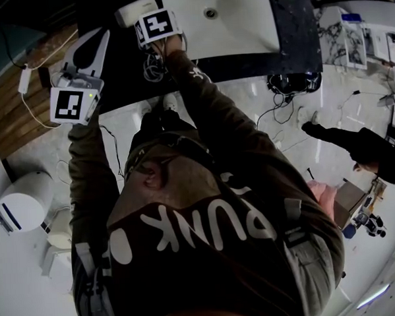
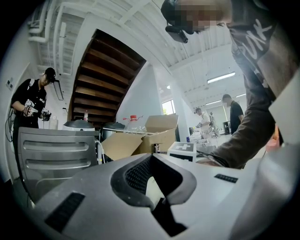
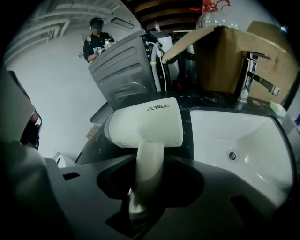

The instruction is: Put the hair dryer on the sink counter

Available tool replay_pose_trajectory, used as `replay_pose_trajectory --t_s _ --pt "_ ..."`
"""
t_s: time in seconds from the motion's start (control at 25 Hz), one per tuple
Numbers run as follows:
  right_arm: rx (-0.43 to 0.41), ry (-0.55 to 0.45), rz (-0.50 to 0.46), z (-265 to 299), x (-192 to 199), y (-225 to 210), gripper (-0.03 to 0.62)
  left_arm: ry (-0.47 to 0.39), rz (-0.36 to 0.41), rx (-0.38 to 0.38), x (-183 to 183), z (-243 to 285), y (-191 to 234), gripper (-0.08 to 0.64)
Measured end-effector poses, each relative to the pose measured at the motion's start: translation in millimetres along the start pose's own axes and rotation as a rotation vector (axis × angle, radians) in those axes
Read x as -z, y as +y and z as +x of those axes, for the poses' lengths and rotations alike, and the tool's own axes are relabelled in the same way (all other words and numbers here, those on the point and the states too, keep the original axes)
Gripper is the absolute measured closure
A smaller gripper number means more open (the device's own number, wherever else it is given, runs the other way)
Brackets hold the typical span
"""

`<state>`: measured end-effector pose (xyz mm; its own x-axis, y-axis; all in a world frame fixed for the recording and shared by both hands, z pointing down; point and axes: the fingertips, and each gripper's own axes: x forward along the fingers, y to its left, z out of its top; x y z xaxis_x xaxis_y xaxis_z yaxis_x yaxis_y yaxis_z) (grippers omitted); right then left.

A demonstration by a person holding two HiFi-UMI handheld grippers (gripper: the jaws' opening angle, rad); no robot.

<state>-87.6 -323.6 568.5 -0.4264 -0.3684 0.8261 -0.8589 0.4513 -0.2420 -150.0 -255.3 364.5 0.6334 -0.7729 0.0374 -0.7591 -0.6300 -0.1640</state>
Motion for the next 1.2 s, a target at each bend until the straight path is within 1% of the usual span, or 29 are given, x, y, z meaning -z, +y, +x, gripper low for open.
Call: replay_pose_trajectory --t_s 0.12,0.4,0.64,0.76,0.84,0.96,1.0,1.08,1.2 --pt "0.007 0.017 0.005 3 2 -3 0.423 -0.004 -0.002 -0.002 -2 1 1 0.566" --pt "-0.016 0.023 0.034 6 -1 -2 0.414 -0.008 0.007 0.003 -6 1 1 0.566" --pt "-0.038 -0.013 0.024 -2 -9 -3 0.370 -0.009 0.012 0.007 -8 2 0 0.566" --pt "-0.040 -0.059 0.011 -17 -16 -3 0.353 -0.007 0.015 0.006 -9 2 1 0.566" --pt "-0.020 -0.117 -0.017 -33 -24 -4 0.344 -0.008 0.018 0.008 -10 2 1 0.566" --pt "0.007 -0.271 -0.095 -71 -48 -2 0.342 -0.010 0.022 0.009 -13 3 2 0.566" --pt "0.000 -0.337 -0.133 -86 -56 3 0.345 -0.010 0.022 0.009 -14 3 2 0.566" --pt "-0.038 -0.480 -0.218 -118 -70 18 0.374 -0.012 0.022 0.008 -17 2 1 0.566" --pt "-0.101 -0.671 -0.320 -165 -82 39 0.431 -0.019 0.025 0.010 -23 2 0 0.566"
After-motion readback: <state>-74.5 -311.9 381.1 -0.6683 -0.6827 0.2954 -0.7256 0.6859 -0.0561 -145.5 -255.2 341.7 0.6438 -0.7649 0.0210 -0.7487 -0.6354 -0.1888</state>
